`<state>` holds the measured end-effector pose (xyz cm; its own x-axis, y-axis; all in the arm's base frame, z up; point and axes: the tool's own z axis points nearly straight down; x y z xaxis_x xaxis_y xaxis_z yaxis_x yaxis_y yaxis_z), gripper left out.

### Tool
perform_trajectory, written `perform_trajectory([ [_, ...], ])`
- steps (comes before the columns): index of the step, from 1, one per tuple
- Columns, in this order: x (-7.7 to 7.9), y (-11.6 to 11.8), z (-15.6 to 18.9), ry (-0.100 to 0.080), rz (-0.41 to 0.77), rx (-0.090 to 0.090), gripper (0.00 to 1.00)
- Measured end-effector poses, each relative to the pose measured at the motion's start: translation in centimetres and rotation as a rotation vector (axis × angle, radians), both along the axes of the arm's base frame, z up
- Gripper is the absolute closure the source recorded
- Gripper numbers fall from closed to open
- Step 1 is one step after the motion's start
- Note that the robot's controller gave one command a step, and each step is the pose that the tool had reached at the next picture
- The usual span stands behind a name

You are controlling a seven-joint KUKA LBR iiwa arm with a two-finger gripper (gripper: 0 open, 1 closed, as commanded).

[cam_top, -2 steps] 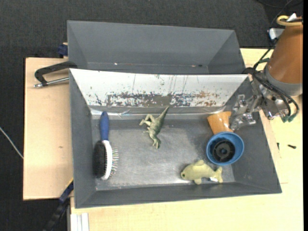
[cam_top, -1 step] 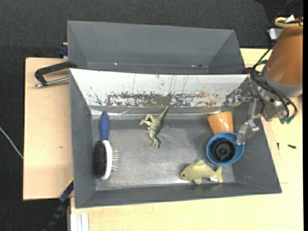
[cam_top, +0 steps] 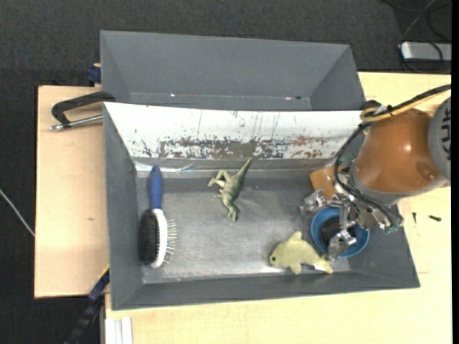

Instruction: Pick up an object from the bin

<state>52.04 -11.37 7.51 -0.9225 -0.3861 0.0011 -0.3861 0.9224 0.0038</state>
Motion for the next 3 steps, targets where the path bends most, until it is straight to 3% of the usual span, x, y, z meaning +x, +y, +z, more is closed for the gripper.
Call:
perform_trajectory([
  [1, 0.2, -0.1, 0.4, -0.007, -0.002, -0.002, 1.0],
  [2, 0.7, -0.1, 6.0, -0.013, 0.238, -0.004, 1.0],
  [3, 0.6, -0.1, 5.8, -0.009, 0.236, -0.002, 0.0],
])
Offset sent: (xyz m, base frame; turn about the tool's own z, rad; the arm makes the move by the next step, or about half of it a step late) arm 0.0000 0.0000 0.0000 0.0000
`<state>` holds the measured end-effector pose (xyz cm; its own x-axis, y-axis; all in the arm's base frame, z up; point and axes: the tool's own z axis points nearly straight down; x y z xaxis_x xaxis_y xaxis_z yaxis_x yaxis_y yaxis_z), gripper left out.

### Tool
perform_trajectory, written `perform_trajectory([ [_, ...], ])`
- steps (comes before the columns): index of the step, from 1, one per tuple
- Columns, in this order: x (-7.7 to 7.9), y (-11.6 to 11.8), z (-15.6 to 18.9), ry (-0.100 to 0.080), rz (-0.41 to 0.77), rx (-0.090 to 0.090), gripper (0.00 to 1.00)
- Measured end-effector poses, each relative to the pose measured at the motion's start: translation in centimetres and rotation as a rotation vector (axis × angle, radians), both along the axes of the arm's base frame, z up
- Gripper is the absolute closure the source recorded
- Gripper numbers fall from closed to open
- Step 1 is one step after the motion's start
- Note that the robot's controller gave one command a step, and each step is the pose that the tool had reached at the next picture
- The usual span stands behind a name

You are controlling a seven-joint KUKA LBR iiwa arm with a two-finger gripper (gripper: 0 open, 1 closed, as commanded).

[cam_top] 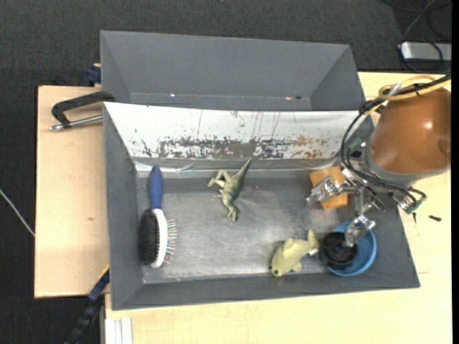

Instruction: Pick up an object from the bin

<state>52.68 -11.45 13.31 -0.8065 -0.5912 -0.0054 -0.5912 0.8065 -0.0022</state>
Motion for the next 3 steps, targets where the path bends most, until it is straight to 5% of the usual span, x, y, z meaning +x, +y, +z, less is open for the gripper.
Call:
perform_trajectory([
  [1, -2.3, -0.8, -6.1, -0.002, 0.318, 0.001, 0.0],
  [2, -2.4, -0.9, -6.1, 0.0, 0.317, -0.001, 1.0],
  [3, 0.9, -2.3, 10.2, -0.008, 0.503, -0.008, 1.0],
])
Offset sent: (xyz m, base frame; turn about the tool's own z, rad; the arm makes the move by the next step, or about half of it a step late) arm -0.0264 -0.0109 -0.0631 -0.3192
